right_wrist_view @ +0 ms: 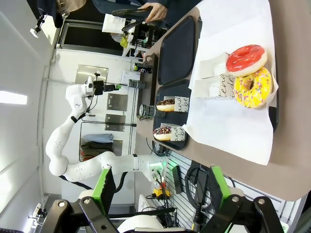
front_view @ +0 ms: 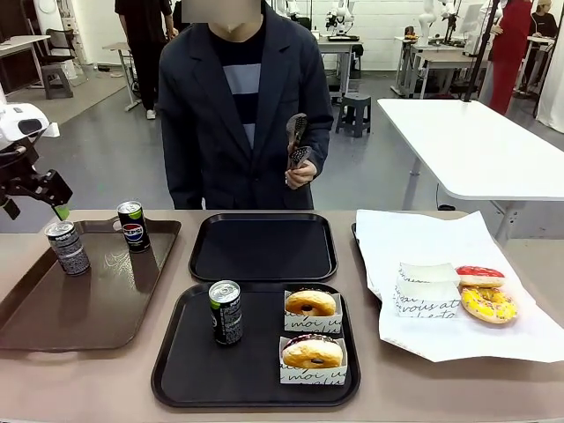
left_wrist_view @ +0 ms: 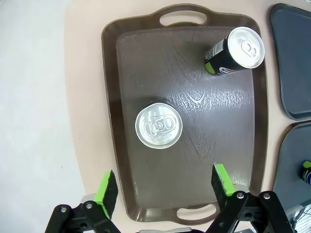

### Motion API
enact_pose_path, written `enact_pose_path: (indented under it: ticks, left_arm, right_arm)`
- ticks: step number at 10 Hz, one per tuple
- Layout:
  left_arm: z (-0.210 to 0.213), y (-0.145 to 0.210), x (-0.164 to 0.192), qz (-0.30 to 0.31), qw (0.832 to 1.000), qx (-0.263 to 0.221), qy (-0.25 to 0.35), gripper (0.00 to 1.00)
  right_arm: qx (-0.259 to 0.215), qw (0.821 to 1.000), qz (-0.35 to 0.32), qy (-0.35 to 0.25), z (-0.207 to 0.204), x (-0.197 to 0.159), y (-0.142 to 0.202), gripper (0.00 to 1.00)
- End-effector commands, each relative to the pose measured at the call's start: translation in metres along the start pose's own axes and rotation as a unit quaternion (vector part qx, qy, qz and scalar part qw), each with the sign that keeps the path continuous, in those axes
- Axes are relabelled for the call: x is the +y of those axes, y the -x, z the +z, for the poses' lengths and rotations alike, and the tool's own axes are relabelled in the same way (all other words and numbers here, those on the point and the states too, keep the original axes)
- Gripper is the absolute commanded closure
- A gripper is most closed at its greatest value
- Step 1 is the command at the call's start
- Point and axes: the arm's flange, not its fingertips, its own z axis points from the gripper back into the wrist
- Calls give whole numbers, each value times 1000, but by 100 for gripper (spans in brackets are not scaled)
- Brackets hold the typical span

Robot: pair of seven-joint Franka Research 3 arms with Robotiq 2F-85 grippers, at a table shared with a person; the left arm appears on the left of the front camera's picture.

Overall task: Set up donuts and drinks on trays.
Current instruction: Pick up one Pepsi coke from the Handle tray and place it on the Flat Tray without a Pepsi coke.

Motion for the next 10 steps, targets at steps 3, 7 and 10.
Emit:
enact_pose_path:
  ticks: [3,7,10]
  left_arm:
    - [1,1,3,-2,1000,4,-5,0]
    - [-30,-21,-5,6,1000,18,-6,0]
    - [-51,-39,-9,14,999,27,-21,0]
  right_arm:
    - [-7,1000,9,-11,2,-1,-2,0]
    - [-7,1000,9,-11,2,-1,-2,0]
    - [-7,1000,9,-11,2,-1,-2,0]
